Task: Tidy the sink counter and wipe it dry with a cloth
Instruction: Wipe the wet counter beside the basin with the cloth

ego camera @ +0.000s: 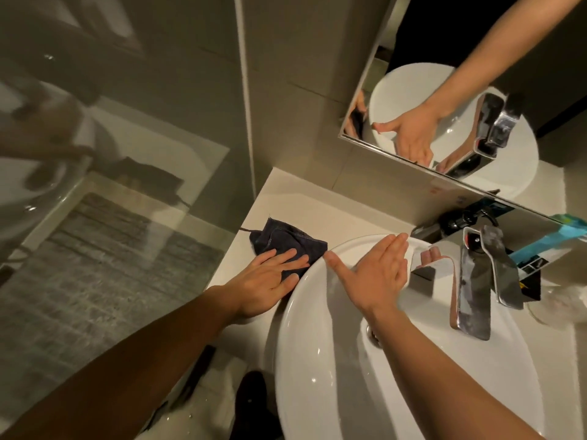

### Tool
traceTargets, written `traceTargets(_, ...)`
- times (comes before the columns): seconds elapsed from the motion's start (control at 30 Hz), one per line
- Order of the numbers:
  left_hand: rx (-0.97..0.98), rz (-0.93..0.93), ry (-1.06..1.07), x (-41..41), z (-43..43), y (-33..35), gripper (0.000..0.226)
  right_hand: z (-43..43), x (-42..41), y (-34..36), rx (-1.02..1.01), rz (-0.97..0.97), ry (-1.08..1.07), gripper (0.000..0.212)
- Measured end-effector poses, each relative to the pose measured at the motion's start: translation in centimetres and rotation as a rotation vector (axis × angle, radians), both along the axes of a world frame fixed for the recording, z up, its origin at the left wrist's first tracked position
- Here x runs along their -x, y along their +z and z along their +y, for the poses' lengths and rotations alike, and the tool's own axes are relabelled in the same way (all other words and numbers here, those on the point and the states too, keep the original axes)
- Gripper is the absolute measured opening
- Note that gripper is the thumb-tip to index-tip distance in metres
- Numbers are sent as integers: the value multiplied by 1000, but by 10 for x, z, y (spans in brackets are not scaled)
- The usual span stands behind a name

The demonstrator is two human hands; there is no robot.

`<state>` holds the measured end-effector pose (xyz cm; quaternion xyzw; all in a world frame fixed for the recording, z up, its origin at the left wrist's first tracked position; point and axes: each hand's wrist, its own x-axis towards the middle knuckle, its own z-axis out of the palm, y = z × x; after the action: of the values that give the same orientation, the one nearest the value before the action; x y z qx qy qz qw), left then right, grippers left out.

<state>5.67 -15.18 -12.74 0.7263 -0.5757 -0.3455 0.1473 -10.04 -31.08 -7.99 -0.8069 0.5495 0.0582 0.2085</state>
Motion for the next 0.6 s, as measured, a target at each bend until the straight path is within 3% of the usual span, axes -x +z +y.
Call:
traceTargets(0.17, 36, -17, 124, 20, 32, -11, 103, 0, 0, 0, -2, 6, -12, 145)
traceTargets(0.33, 61, -60, 230, 47, 62, -17, 101, 1, 1, 1, 2, 1, -6, 143)
traceTargets(0.5, 85, -37, 371, 83, 92, -13, 83, 1, 2, -1, 16, -23, -16, 142)
traceTargets(0.6, 50, -44, 433, 102, 108, -11, 86, 2, 2, 0, 5, -36, -20, 143)
